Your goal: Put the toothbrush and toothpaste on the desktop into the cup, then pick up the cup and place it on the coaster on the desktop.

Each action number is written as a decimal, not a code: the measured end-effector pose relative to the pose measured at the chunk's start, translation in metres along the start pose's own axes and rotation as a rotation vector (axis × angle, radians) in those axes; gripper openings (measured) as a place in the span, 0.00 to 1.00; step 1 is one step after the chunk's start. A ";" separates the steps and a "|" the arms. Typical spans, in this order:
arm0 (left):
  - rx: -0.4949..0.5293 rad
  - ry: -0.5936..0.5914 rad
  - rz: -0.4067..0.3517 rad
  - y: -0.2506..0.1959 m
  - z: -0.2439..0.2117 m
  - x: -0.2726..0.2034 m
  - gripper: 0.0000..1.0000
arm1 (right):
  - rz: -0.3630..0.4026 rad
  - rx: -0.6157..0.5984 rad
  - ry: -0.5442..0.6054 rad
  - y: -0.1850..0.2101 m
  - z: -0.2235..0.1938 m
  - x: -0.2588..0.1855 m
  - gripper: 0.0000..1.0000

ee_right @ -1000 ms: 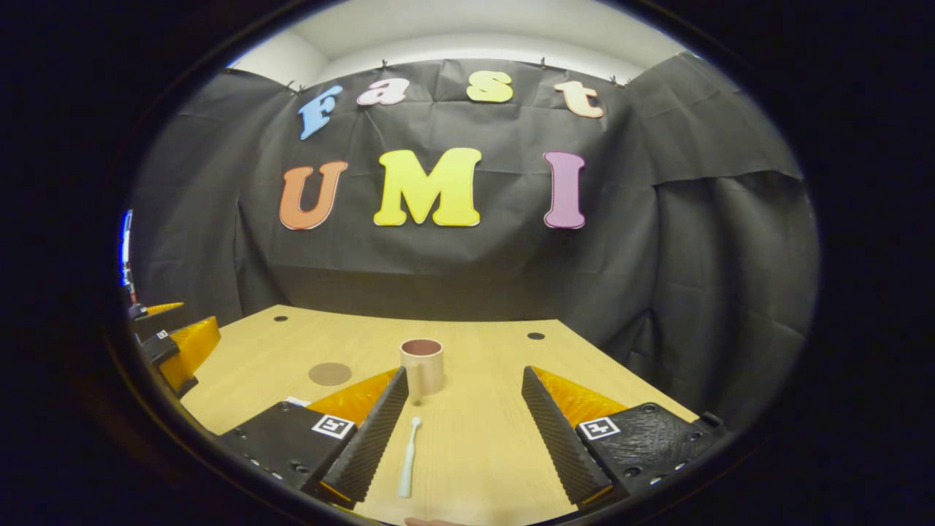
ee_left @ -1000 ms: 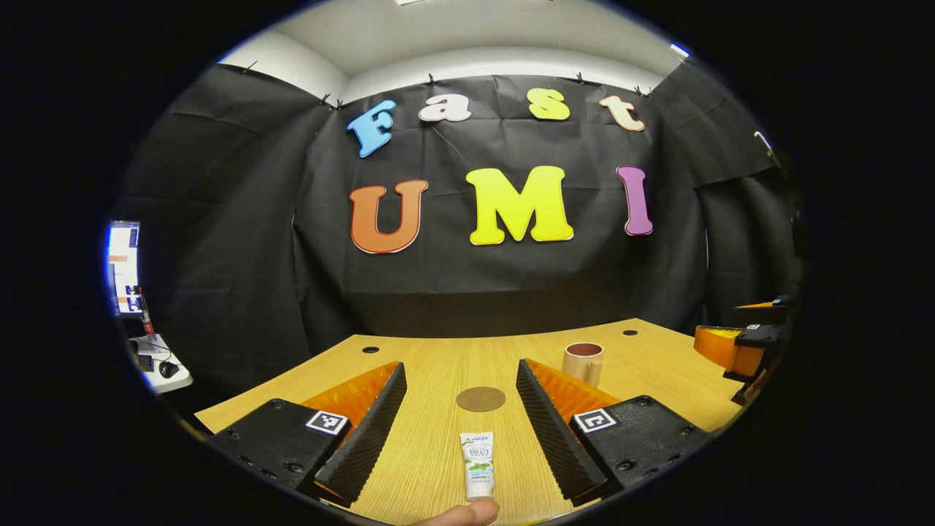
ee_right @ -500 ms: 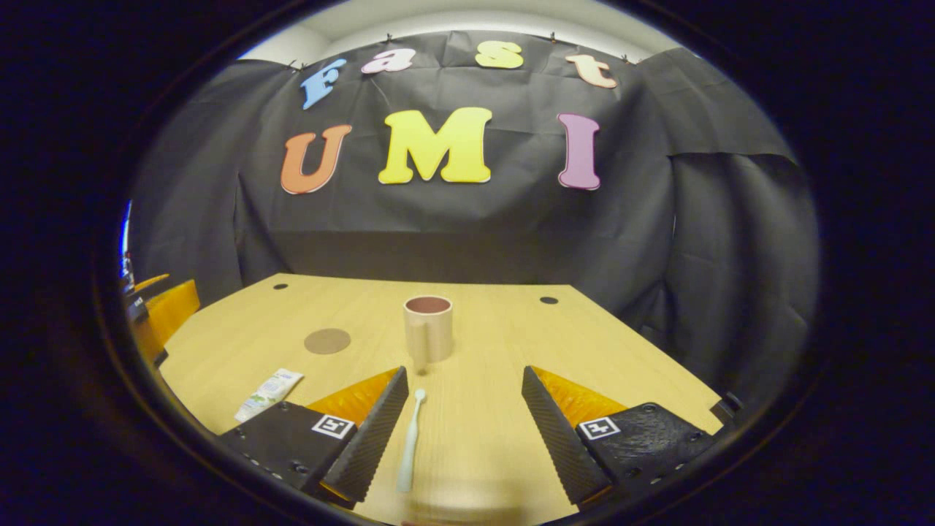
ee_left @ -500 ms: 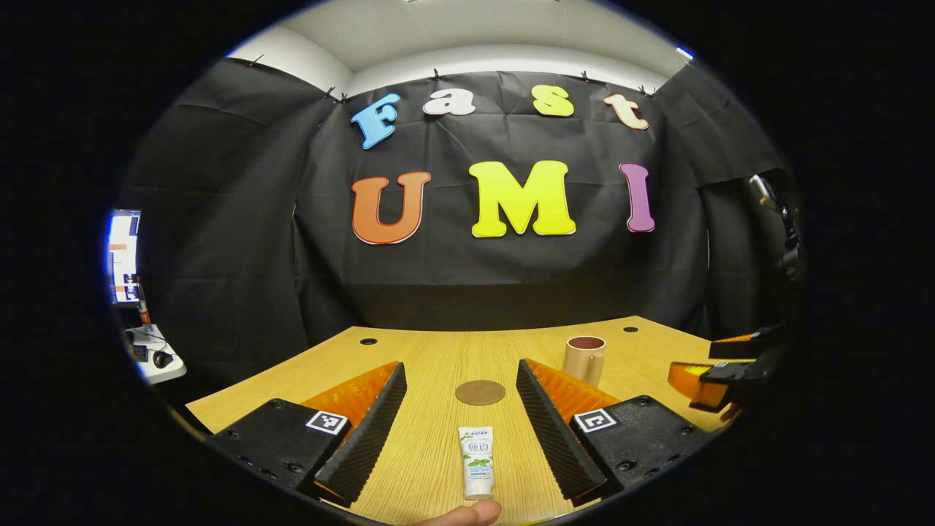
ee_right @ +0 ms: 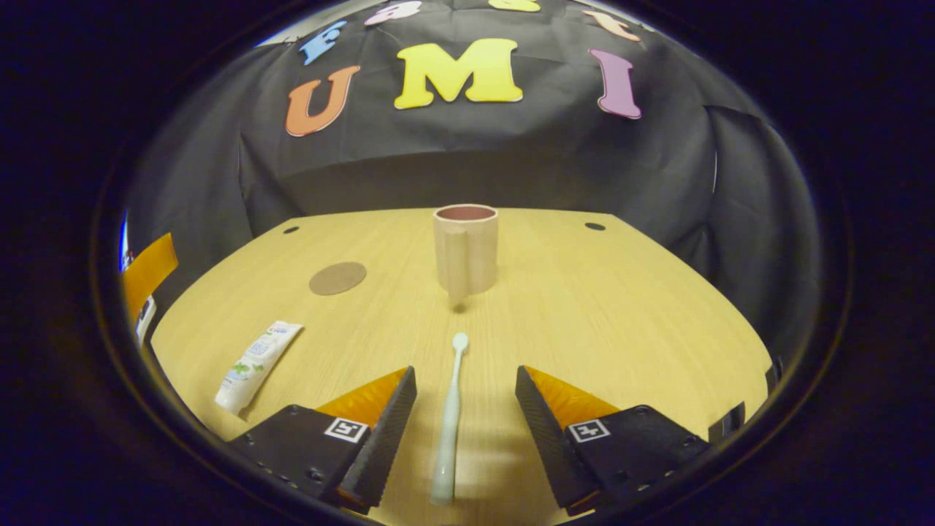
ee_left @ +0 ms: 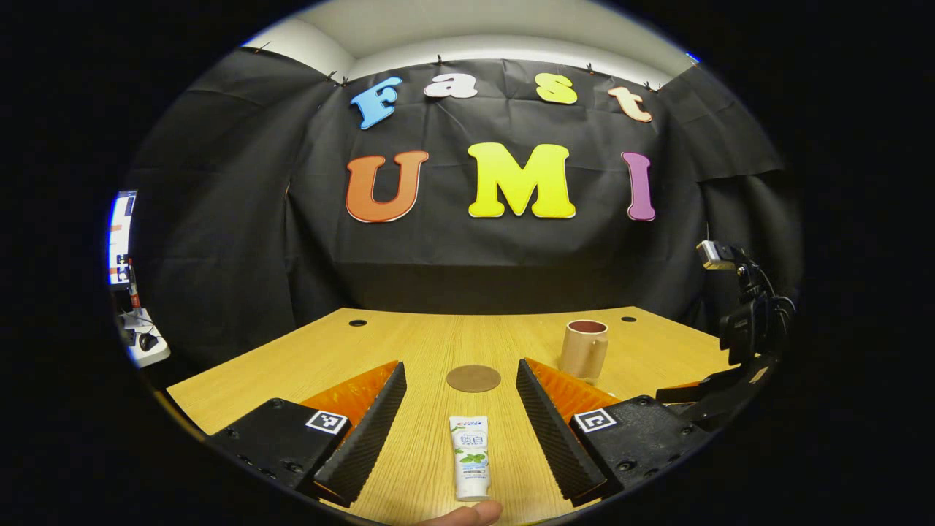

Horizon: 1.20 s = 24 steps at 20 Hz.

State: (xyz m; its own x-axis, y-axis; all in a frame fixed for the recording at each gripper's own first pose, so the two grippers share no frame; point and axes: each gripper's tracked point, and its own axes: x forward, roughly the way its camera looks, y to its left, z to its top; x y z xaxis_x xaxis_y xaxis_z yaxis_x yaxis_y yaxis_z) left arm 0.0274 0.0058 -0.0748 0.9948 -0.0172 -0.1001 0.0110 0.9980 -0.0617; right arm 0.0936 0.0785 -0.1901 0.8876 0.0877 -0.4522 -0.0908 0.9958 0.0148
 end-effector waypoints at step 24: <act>-0.004 0.470 -0.053 -0.013 -0.110 0.005 0.98 | 0.077 0.058 0.026 0.003 -0.004 0.001 0.02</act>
State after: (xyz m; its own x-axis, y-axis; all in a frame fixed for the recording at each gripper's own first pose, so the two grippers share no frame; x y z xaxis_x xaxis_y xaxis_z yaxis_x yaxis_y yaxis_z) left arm 0.0208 -0.0139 -0.1834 0.8393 -0.0941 -0.5355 0.0590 0.9949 -0.0823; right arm 0.0924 0.0817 -0.1943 0.8669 0.1640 -0.4707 -0.1314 0.9861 0.1015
